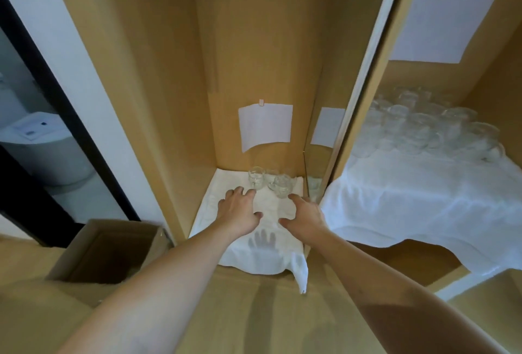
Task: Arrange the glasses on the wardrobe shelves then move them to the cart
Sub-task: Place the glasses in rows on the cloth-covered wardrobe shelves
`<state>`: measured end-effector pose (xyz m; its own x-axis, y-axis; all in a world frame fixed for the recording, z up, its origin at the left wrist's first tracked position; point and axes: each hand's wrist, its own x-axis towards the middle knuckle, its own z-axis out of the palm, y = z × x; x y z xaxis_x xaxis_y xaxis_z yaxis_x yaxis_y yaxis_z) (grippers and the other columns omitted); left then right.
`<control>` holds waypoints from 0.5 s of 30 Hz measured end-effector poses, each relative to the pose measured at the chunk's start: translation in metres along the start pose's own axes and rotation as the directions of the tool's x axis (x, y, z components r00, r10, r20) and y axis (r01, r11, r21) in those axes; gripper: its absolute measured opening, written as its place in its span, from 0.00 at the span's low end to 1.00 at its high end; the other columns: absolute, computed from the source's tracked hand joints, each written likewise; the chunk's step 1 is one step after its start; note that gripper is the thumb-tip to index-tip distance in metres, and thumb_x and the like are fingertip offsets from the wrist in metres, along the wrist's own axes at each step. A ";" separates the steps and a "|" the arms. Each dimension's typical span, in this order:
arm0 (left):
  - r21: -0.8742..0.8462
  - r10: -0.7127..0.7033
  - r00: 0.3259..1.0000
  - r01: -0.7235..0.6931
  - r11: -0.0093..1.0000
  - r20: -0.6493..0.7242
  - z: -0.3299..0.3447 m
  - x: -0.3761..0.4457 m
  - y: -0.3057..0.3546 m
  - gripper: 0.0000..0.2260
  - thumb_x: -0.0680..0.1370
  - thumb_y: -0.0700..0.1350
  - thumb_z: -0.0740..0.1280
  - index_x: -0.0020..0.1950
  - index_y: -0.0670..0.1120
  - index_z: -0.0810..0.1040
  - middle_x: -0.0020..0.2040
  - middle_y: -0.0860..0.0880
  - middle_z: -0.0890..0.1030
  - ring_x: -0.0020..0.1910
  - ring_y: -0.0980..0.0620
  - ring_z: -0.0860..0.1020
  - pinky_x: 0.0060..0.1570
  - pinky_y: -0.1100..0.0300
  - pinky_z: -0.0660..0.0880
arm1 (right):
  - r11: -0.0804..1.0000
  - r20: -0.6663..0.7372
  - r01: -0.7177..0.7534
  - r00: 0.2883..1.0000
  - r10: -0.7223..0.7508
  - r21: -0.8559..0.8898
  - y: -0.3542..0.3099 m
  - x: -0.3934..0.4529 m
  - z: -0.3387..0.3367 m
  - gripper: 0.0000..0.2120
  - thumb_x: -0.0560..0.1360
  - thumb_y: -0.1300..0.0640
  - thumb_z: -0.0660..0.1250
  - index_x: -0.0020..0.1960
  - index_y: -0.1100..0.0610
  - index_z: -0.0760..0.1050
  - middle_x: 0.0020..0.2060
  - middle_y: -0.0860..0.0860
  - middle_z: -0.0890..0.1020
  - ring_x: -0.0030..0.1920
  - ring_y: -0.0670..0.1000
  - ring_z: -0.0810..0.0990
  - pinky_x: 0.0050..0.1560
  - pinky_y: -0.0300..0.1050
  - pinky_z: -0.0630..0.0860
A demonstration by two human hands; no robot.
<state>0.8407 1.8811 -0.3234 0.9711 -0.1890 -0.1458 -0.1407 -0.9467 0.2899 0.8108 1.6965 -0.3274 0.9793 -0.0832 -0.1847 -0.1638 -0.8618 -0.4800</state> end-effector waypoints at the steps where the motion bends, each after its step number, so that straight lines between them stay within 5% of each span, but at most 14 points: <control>1: 0.001 0.004 1.000 -0.004 1.000 0.002 -0.002 0.003 -0.010 0.28 0.80 0.57 0.66 0.78 0.50 0.64 0.77 0.44 0.65 0.75 0.41 0.63 0.69 0.46 0.68 | 1.000 -0.001 -0.007 1.000 0.007 0.004 -0.009 0.003 0.007 0.37 0.75 0.46 0.71 0.79 0.50 0.61 0.72 0.52 0.71 0.71 0.56 0.69 0.66 0.50 0.72; 15: -0.090 -0.039 0.995 0.047 0.995 0.090 -0.007 0.054 -0.091 0.29 0.81 0.57 0.65 0.79 0.50 0.62 0.77 0.45 0.64 0.76 0.42 0.62 0.69 0.47 0.67 | 0.995 0.072 -0.092 0.993 0.094 -0.030 -0.065 0.052 0.054 0.34 0.77 0.47 0.70 0.79 0.52 0.62 0.71 0.54 0.72 0.70 0.57 0.70 0.68 0.50 0.72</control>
<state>0.9069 1.9585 -0.3510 0.9544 -0.1751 -0.2419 -0.0773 -0.9273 0.3663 0.8656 1.7749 -0.3522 0.9485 -0.1279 -0.2899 -0.2496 -0.8653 -0.4346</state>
